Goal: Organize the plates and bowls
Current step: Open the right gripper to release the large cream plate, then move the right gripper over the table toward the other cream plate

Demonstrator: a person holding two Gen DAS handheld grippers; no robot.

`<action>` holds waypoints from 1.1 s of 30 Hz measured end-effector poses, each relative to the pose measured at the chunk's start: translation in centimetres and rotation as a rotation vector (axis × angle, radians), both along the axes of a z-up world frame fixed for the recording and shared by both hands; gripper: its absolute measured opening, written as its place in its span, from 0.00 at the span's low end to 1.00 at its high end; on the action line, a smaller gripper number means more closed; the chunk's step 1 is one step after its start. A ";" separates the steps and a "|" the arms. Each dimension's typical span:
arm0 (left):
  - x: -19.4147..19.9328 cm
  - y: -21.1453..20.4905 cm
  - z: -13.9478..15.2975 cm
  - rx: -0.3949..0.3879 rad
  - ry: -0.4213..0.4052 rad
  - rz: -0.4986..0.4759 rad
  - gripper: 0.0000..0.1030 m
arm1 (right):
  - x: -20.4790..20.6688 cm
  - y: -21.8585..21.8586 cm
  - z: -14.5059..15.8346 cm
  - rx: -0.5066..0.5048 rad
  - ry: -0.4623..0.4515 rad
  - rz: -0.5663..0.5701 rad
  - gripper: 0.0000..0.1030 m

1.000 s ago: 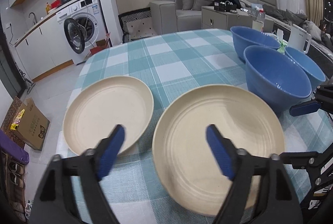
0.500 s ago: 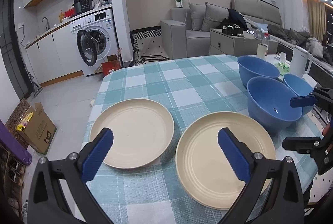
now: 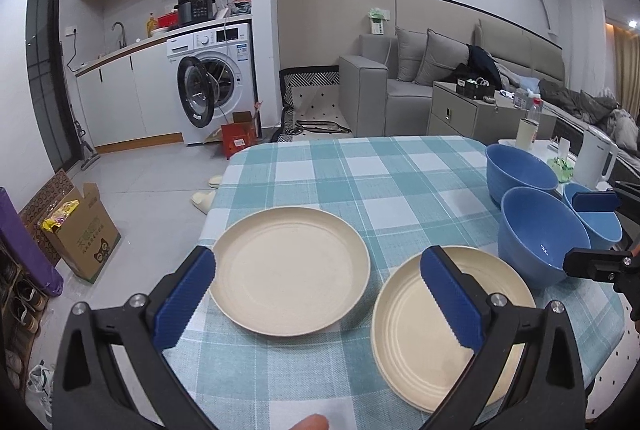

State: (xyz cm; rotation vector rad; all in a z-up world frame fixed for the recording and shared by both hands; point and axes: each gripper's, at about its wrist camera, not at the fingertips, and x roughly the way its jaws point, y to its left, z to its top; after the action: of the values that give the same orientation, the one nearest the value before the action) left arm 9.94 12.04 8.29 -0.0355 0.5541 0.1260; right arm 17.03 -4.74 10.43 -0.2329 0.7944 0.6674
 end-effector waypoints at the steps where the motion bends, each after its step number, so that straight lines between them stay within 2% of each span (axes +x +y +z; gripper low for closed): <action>1: -0.1 0.2 0.1 0.006 -0.016 0.006 1.00 | 0.1 0.3 0.1 0.001 -0.001 0.004 0.99; 7: -0.5 1.9 0.2 -0.005 -0.071 0.042 1.00 | 1.1 1.5 0.5 0.041 0.012 0.017 0.99; 16: -0.3 3.1 -0.3 -0.022 -0.056 0.072 1.00 | 2.8 2.3 1.2 0.077 0.016 0.008 0.99; 22: 0.3 3.6 -0.7 0.020 0.005 0.107 1.00 | 3.7 3.2 1.6 0.094 0.016 0.013 0.99; 25: 0.7 4.4 -1.2 -0.005 0.033 0.124 1.00 | 4.2 4.1 1.8 0.091 0.010 0.020 0.99; 33: 0.9 6.4 -2.0 -0.039 0.033 0.151 1.00 | 5.6 6.1 1.5 0.110 0.043 0.032 0.99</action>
State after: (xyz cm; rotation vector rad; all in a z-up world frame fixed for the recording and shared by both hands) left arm 10.84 18.47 6.27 -0.1138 0.5867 0.2633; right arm 22.65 1.34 11.91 -0.1324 0.7940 0.7462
